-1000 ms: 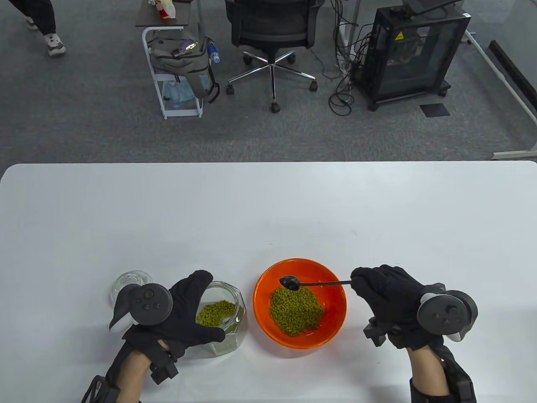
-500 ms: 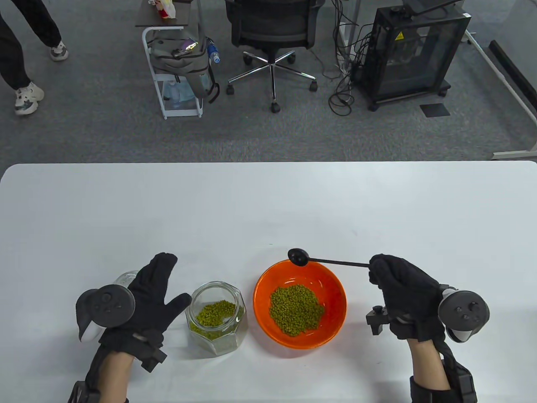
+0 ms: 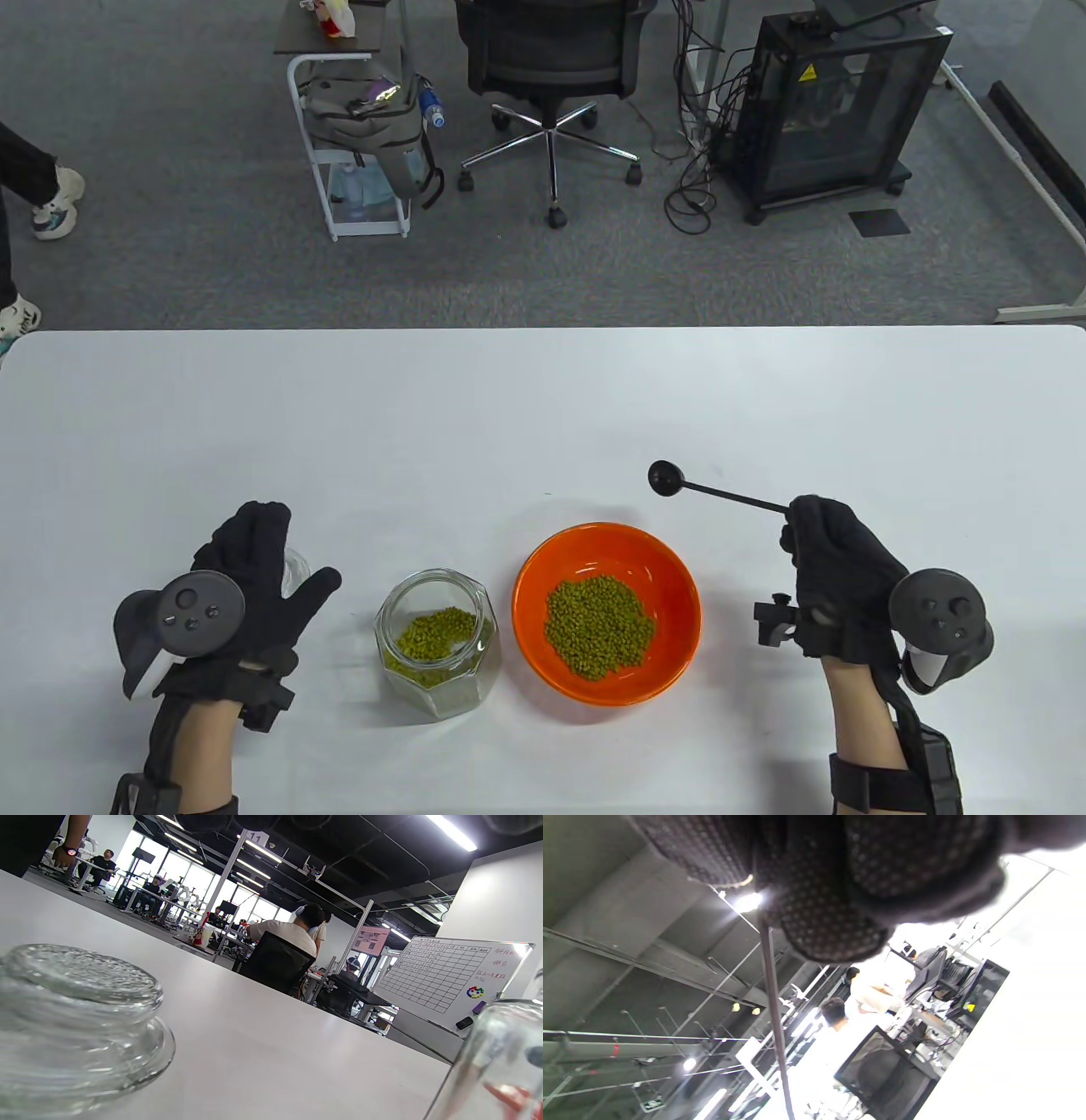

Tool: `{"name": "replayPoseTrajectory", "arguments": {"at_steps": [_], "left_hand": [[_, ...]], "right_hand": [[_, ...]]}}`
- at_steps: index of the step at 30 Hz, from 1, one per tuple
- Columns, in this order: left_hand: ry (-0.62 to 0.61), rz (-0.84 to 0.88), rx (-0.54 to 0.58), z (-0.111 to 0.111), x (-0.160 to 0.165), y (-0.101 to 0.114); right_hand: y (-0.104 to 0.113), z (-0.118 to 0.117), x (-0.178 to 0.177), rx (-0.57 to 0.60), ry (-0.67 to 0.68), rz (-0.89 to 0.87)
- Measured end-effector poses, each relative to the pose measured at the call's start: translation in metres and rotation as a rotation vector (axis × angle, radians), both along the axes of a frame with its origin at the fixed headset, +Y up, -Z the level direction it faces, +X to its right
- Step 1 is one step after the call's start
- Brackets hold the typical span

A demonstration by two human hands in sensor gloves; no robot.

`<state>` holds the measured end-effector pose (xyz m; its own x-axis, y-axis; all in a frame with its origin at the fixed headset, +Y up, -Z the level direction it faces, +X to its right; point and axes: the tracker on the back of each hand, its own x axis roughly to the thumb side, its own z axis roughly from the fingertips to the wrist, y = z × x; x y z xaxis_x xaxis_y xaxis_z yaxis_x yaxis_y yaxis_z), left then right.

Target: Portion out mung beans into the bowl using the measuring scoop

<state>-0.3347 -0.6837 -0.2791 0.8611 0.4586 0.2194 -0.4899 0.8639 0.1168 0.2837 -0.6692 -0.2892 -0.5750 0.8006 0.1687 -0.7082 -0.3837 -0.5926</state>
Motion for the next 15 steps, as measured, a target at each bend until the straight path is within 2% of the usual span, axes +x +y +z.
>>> {"name": "replayPoseTrajectory", "arguments": {"at_steps": [4,11,15], "left_hand": [[0.014,0.043,-0.007,-0.001,-0.006,-0.003],[0.000,0.065,-0.039,-0.003,-0.006,-0.007],[-0.001,0.051,-0.046,-0.004,-0.005,-0.008]], "right_hand": [[-0.006,-0.005,0.001,-0.065,-0.087,0.100],[-0.020,-0.015,0.004,-0.108,-0.193,0.197],[-0.026,-0.019,0.003,-0.135,-0.202,0.249]]}}
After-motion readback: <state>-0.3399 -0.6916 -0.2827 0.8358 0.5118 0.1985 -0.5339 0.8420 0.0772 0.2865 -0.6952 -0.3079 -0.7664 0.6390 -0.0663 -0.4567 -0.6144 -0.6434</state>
